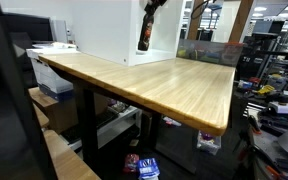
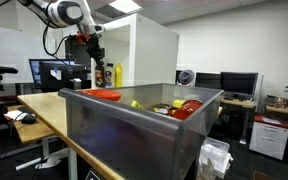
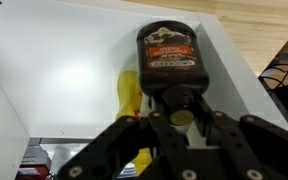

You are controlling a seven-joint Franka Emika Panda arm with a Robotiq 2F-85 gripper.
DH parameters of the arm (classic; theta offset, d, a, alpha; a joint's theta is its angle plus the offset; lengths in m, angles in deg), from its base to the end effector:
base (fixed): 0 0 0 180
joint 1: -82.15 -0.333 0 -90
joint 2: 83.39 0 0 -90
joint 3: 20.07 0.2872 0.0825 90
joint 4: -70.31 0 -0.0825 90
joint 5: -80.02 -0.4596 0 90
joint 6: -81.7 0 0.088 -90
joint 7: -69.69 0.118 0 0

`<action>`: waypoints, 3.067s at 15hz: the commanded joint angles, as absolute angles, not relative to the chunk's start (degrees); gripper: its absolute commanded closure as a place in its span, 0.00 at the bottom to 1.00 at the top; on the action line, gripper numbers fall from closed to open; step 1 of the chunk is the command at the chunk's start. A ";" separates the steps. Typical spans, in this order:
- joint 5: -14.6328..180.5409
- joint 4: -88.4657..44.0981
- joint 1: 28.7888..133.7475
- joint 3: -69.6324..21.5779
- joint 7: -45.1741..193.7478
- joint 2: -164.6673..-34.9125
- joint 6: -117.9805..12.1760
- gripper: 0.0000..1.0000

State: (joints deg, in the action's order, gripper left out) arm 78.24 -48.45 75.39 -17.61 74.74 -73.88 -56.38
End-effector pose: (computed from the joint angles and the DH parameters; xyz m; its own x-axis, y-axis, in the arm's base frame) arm 0.6207 0.1020 0.4952 0.8777 0.0329 0.4781 0.0725 -0.9953 -0.0646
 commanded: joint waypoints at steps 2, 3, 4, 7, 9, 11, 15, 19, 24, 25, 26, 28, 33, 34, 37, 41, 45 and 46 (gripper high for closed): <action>79.01 -47.42 76.45 -16.18 76.19 -75.12 -58.23 0.92; 78.95 -47.46 76.42 -16.11 76.16 -75.13 -58.27 0.92; 79.05 -47.49 76.42 -16.00 76.18 -75.16 -58.35 0.92; 79.61 -47.61 76.49 -15.73 76.39 -75.28 -58.67 0.92; 80.04 -47.85 76.57 -15.61 76.51 -75.25 -59.23 0.92; 80.21 -47.99 76.65 -15.62 76.56 -75.26 -59.55 0.92; 80.66 -48.20 76.77 -15.64 76.63 -75.40 -59.78 0.92; 82.41 -47.95 76.97 -15.47 77.90 -75.95 -60.19 0.92; 84.27 -47.54 77.17 -15.09 79.62 -76.64 -60.36 0.92; 84.57 -47.53 77.18 -15.06 79.89 -76.72 -60.36 0.92; 84.66 -47.48 77.16 -15.04 80.00 -76.85 -60.35 0.92; 84.71 -47.72 77.05 -14.94 80.16 -77.06 -60.73 0.92; 85.10 -47.86 76.96 -14.63 80.43 -77.70 -61.18 0.92; 85.17 -47.89 76.97 -14.60 80.44 -77.74 -61.35 0.92; 85.19 -48.02 76.99 -14.62 80.31 -77.68 -61.66 0.92; 85.50 -48.24 77.11 -14.65 80.50 -77.44 -61.93 0.41; 86.34 -48.63 77.28 -14.62 80.98 -77.35 -63.09 0.21; 86.58 -48.71 77.30 -14.63 81.00 -77.34 -63.44 0.16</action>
State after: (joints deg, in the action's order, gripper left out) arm 84.71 -48.81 76.03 -15.21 79.37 -76.29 -60.87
